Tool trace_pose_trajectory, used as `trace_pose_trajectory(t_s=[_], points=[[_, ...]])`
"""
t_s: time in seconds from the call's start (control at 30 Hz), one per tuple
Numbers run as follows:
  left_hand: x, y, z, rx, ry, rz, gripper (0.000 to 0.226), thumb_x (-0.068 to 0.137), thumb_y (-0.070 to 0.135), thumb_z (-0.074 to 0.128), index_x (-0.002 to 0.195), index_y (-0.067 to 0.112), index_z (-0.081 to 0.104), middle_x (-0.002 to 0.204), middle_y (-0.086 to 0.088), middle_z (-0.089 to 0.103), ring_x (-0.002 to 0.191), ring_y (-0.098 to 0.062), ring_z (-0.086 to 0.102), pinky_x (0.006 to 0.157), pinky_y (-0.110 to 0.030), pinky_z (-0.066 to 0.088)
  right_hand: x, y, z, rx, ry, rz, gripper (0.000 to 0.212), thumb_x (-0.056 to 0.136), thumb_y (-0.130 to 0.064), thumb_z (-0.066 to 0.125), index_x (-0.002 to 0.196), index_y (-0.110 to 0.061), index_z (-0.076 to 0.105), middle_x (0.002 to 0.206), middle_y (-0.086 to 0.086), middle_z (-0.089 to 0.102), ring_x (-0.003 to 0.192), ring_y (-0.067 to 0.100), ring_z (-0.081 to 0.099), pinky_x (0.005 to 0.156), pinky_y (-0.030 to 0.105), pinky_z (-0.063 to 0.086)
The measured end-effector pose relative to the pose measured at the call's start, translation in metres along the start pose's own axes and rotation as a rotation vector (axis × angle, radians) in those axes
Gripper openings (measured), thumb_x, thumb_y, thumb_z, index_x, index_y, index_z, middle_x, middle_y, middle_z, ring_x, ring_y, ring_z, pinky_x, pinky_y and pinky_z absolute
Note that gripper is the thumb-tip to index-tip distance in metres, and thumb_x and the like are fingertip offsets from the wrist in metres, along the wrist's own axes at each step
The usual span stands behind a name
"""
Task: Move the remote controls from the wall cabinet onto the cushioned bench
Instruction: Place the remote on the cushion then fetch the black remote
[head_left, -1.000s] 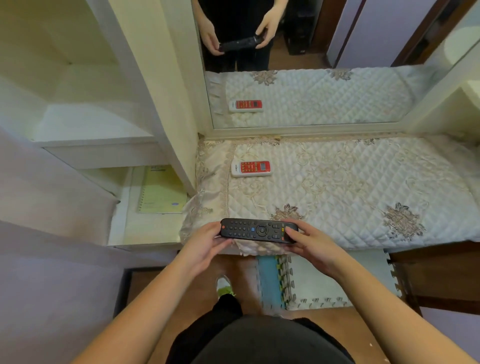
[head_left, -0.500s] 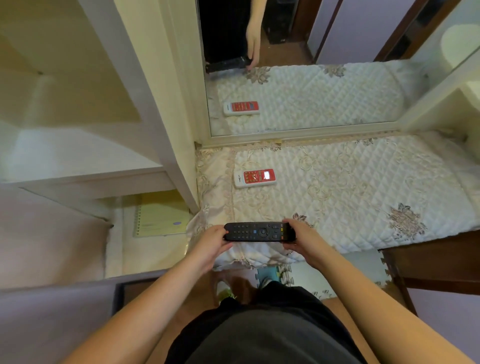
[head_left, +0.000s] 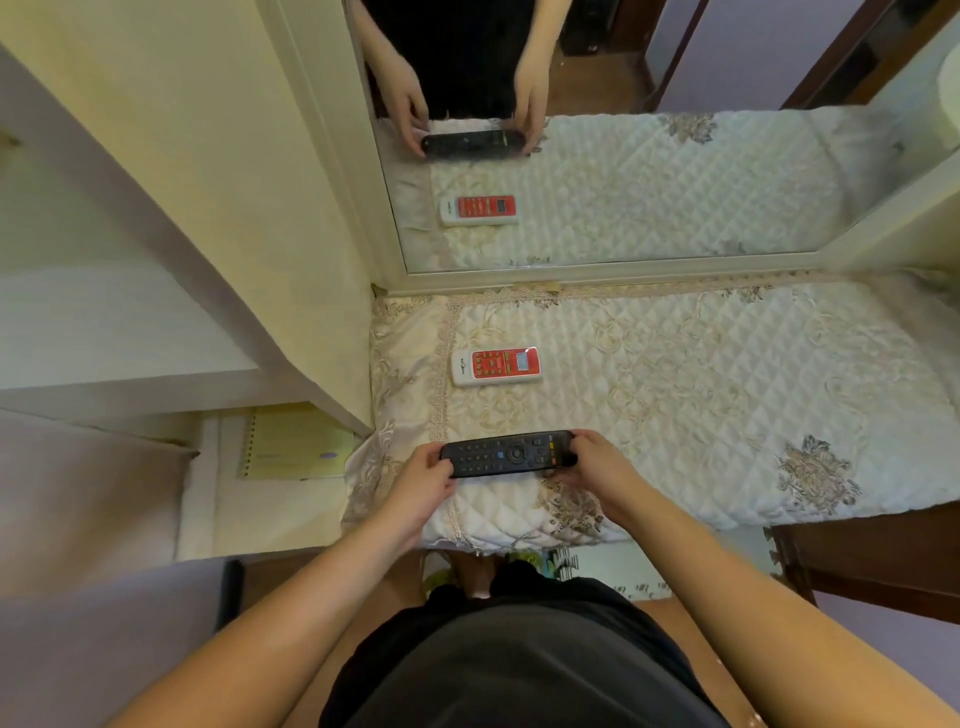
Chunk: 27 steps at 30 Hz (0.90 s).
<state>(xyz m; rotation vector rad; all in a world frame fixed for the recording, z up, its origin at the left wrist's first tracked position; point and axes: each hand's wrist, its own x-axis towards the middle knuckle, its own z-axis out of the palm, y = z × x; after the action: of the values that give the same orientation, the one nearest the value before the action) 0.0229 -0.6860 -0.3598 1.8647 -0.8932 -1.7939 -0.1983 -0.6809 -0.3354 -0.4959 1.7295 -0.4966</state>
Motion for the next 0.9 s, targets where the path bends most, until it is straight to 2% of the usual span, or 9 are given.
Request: trace_pose_trajectory(t_s=[0.1, 0.2, 0.27, 0.33, 0.4, 0.5, 0.6, 0.77, 0.9], points=[[0.0, 0.002, 0.009, 0.089, 0.058, 0.035, 0.023, 0.094, 0.007, 0.043, 0.11, 0.017, 0.055, 0.101, -0.004, 0.063, 0.094, -0.019, 0.059, 0.087, -0.036, 0.049, 0.005, 0.0, -0.008, -0.055, -0.025, 0.027, 0.032, 0.095, -0.012, 0.034, 0.119, -0.013, 0.055, 0.11, 0.009, 0.062, 0.098, 0.025, 0.063, 0.078, 0.037, 0.055], [0.001, 0.0, 0.013, 0.211, 0.071, 0.084, 0.028, 0.09, 0.007, 0.043, 0.111, 0.013, 0.062, 0.105, -0.007, 0.064, 0.09, -0.017, 0.059, 0.07, -0.025, 0.044, 0.012, 0.003, -0.016, -0.111, -0.056, 0.018, 0.034, 0.095, -0.009, 0.034, 0.122, -0.014, 0.054, 0.111, 0.009, 0.062, 0.099, 0.026, 0.064, 0.087, 0.041, 0.054], [0.002, -0.004, 0.015, 0.275, 0.077, 0.101, 0.03, 0.089, 0.008, 0.043, 0.112, 0.013, 0.063, 0.108, -0.011, 0.062, 0.095, -0.019, 0.058, 0.068, -0.022, 0.04, 0.017, 0.004, -0.021, -0.153, -0.053, 0.005, 0.035, 0.095, -0.009, 0.035, 0.125, -0.014, 0.054, 0.113, 0.009, 0.062, 0.1, 0.026, 0.063, 0.091, 0.043, 0.052], [0.002, -0.006, 0.018, 0.272, 0.083, 0.101, 0.032, 0.089, 0.006, 0.043, 0.113, 0.014, 0.062, 0.112, -0.011, 0.061, 0.099, -0.019, 0.058, 0.071, -0.019, 0.039, 0.018, 0.001, -0.023, -0.193, -0.056, -0.007, 0.036, 0.096, -0.009, 0.036, 0.127, -0.012, 0.053, 0.116, 0.011, 0.06, 0.101, 0.025, 0.061, 0.086, 0.038, 0.052], [-0.001, -0.005, 0.02, 0.221, 0.098, 0.099, 0.031, 0.091, 0.002, 0.042, 0.114, 0.014, 0.06, 0.114, -0.004, 0.063, 0.101, -0.012, 0.058, 0.07, -0.011, 0.04, 0.017, -0.003, -0.026, -0.265, -0.067, -0.028, 0.034, 0.096, -0.009, 0.036, 0.126, -0.011, 0.053, 0.114, 0.012, 0.06, 0.09, 0.022, 0.059, 0.069, 0.029, 0.047], [-0.006, -0.003, 0.022, 0.143, 0.092, 0.086, 0.038, 0.096, 0.003, 0.044, 0.131, 0.017, 0.047, 0.12, 0.006, 0.055, 0.106, -0.005, 0.052, 0.072, -0.002, 0.036, 0.017, -0.008, -0.029, -0.347, -0.087, -0.066, 0.03, 0.096, -0.011, 0.037, 0.118, -0.01, 0.057, 0.104, 0.012, 0.062, 0.074, 0.017, 0.054, 0.057, 0.026, 0.04], [-0.01, -0.003, 0.022, 0.119, 0.105, 0.064, 0.039, 0.096, 0.003, 0.044, 0.134, 0.012, 0.047, 0.122, 0.002, 0.056, 0.11, -0.007, 0.052, 0.078, -0.004, 0.038, 0.02, -0.007, -0.032, -0.417, -0.071, -0.101, 0.03, 0.093, -0.013, 0.04, 0.117, -0.01, 0.058, 0.103, 0.012, 0.062, 0.077, 0.019, 0.054, 0.062, 0.03, 0.04], [-0.007, -0.014, 0.02, 0.229, 0.11, 0.103, 0.045, 0.093, 0.003, 0.047, 0.137, 0.012, 0.046, 0.134, -0.005, 0.054, 0.123, -0.013, 0.052, 0.11, -0.037, 0.037, 0.019, -0.005, -0.038, -0.489, -0.109, -0.128, 0.035, 0.092, -0.01, 0.039, 0.122, -0.009, 0.059, 0.112, 0.013, 0.063, 0.093, 0.025, 0.058, 0.072, 0.031, 0.041], [-0.011, -0.01, 0.025, 0.23, 0.108, 0.076, 0.049, 0.092, -0.002, 0.043, 0.14, 0.008, 0.041, 0.14, -0.008, 0.048, 0.125, -0.014, 0.047, 0.103, -0.024, 0.033, 0.017, -0.008, -0.042, -0.426, -0.107, -0.126, 0.035, 0.094, -0.007, 0.037, 0.121, -0.009, 0.06, 0.113, 0.014, 0.064, 0.094, 0.028, 0.059, 0.068, 0.032, 0.044]])
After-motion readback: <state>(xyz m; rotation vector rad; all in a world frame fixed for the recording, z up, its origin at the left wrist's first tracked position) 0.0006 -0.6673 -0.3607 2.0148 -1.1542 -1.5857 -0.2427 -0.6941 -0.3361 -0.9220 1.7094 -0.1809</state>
